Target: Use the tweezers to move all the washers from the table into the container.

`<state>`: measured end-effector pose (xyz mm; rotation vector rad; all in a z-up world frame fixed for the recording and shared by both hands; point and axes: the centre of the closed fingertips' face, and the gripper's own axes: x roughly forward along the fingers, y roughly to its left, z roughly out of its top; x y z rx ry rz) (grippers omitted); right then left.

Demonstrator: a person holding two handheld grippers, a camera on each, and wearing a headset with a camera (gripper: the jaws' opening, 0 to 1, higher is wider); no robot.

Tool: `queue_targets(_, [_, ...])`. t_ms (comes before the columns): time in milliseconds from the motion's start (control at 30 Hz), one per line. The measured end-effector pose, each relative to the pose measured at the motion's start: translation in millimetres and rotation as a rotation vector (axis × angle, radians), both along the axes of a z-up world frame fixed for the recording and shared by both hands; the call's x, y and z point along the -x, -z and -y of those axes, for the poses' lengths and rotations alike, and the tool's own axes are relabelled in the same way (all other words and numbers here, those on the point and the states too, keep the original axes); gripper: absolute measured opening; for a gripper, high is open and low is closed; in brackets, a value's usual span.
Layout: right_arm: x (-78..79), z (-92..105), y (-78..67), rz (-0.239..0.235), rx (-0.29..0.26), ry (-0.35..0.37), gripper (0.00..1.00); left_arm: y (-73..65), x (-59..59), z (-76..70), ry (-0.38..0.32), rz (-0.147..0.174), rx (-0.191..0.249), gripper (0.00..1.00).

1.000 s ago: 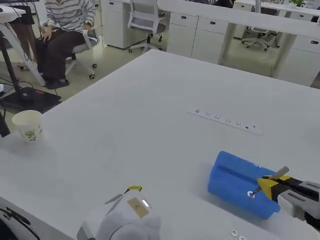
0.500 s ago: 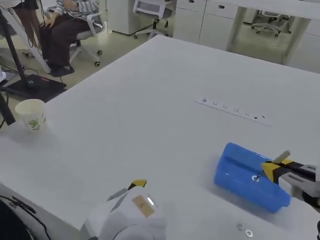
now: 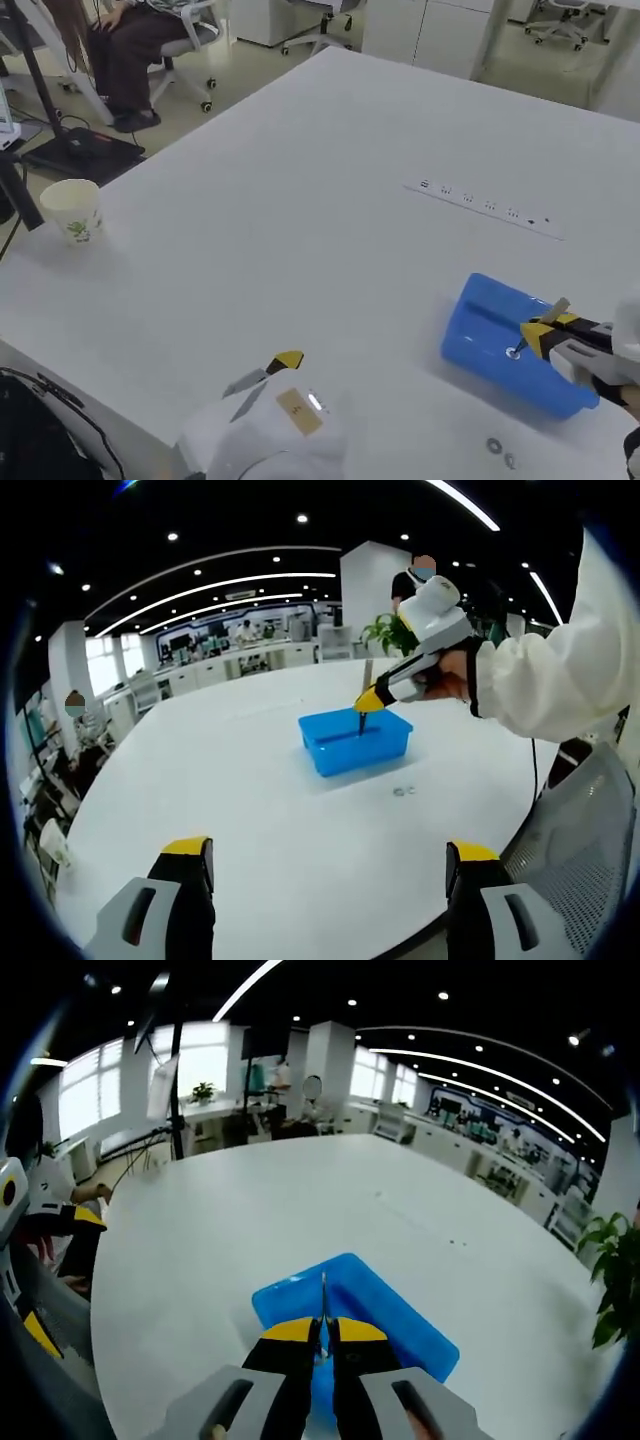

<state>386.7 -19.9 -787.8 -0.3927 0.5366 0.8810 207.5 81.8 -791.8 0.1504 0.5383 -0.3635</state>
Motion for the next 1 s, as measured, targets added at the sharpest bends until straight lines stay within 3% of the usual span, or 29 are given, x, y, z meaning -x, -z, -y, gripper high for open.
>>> queue_targets(533, [-5.5,-2.1,28.3,-0.015,0.050,-0.014,0.02,2.4,0.1,-1.3,-0.004,-0.011,-0.011,0.98])
queue_targets(1000, [-5.3,0.6,34.5,-0.044,0.045,0.015,0.03,2.8,0.1,-0.6,0.003,-0.010,-0.014,0.99])
